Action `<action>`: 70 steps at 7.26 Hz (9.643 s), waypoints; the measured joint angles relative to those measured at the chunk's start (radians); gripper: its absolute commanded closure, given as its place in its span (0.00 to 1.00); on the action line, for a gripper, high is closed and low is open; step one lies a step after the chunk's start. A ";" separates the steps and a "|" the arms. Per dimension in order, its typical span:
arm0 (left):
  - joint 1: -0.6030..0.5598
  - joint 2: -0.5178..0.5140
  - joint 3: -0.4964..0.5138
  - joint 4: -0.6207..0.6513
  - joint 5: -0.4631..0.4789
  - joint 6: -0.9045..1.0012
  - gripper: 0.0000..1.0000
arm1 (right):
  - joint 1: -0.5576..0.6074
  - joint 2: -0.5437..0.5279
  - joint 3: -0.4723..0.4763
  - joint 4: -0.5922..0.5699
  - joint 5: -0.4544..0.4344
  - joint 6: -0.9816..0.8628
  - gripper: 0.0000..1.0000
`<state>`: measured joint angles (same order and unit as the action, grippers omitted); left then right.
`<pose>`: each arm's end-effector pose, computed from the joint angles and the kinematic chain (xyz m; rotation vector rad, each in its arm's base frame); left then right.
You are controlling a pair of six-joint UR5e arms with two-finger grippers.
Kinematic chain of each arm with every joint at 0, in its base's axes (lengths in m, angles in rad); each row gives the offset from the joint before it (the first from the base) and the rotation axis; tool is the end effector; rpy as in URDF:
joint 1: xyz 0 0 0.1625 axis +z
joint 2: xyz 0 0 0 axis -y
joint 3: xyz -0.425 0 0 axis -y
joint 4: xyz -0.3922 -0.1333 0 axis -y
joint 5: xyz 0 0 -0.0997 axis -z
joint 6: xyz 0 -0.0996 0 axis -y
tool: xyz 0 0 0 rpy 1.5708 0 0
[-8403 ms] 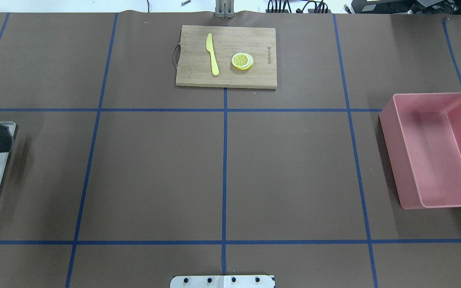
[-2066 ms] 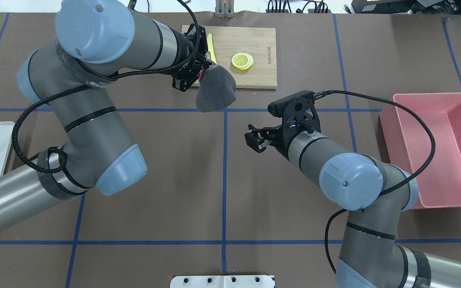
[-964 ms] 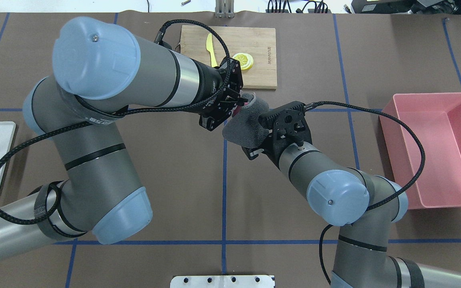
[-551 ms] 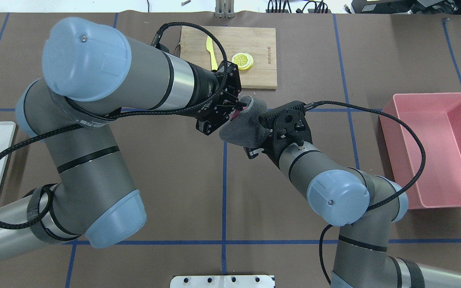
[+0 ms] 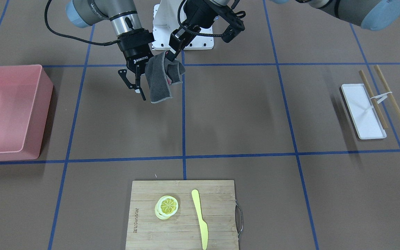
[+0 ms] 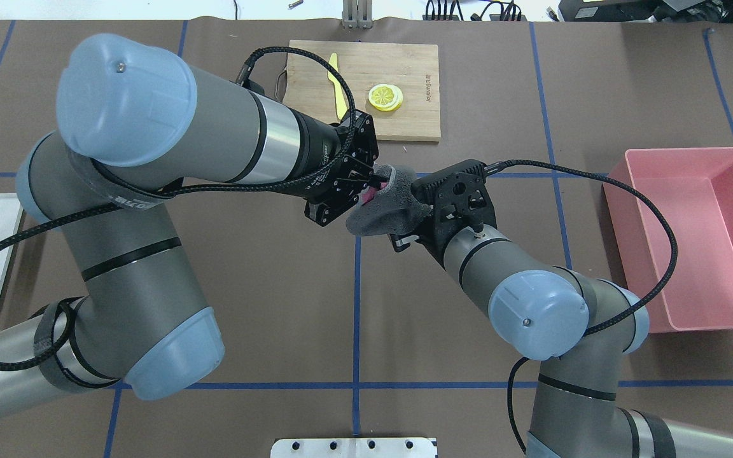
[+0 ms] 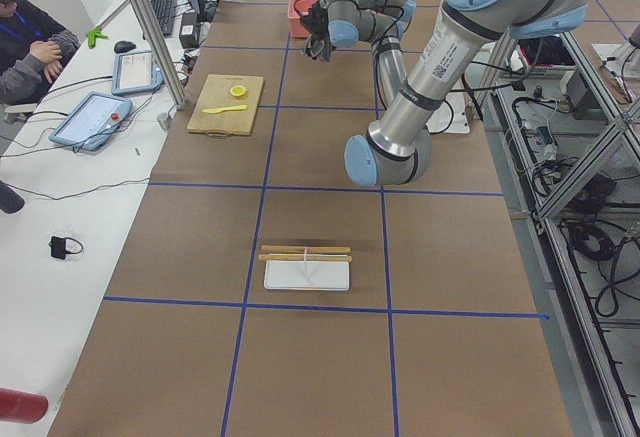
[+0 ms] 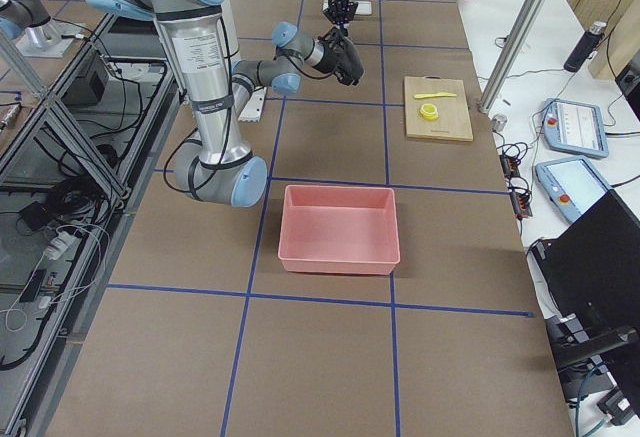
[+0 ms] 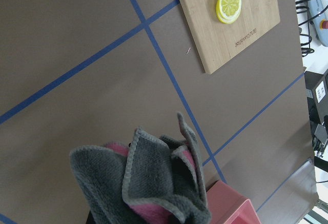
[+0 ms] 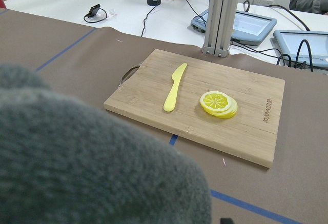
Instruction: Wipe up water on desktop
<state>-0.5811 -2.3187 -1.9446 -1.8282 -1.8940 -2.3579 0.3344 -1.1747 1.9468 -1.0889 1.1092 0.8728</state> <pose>0.4215 -0.3984 0.0409 -0.4264 1.3873 -0.9113 -0.4714 -0.3519 0.2140 0.9504 -0.8695 -0.0226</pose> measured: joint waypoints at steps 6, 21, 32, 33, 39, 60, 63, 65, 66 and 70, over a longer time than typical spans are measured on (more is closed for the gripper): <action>-0.001 0.026 -0.007 0.000 -0.001 0.012 1.00 | 0.005 0.001 0.001 0.001 0.000 0.001 1.00; -0.313 0.458 -0.025 0.094 0.084 1.542 0.01 | 0.017 -0.033 0.032 -0.008 0.001 0.002 1.00; -1.039 0.724 0.227 0.364 -0.309 2.307 0.01 | 0.109 -0.033 0.146 -0.890 0.087 -0.017 1.00; -1.040 0.730 0.228 0.362 -0.312 2.307 0.01 | 0.121 -0.033 0.113 -0.969 0.087 -0.037 1.00; -1.040 0.733 0.223 0.362 -0.315 2.307 0.01 | 0.143 0.177 -0.260 -0.946 0.106 -0.067 1.00; -1.040 0.733 0.221 0.363 -0.352 2.307 0.01 | 0.154 -0.012 -0.083 -0.654 0.285 0.102 1.00; -1.040 0.733 0.224 0.363 -0.352 2.306 0.01 | 0.058 0.316 -0.281 -0.637 0.294 0.432 1.00; -1.040 0.733 0.228 0.363 -0.352 2.307 0.01 | 0.021 0.412 -0.324 -0.593 0.284 0.616 1.00; -1.040 0.733 0.229 0.362 -0.352 2.307 0.01 | 0.021 0.409 -0.278 -0.581 0.275 0.661 1.00; -1.038 0.749 0.236 0.363 -0.352 2.298 0.01 | 0.177 0.283 0.122 -0.842 0.398 0.434 1.00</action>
<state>-1.6189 -1.5701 -1.7084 -1.4653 -2.2458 -0.0602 0.5118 -0.8919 2.0686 -1.9314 1.5072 1.3068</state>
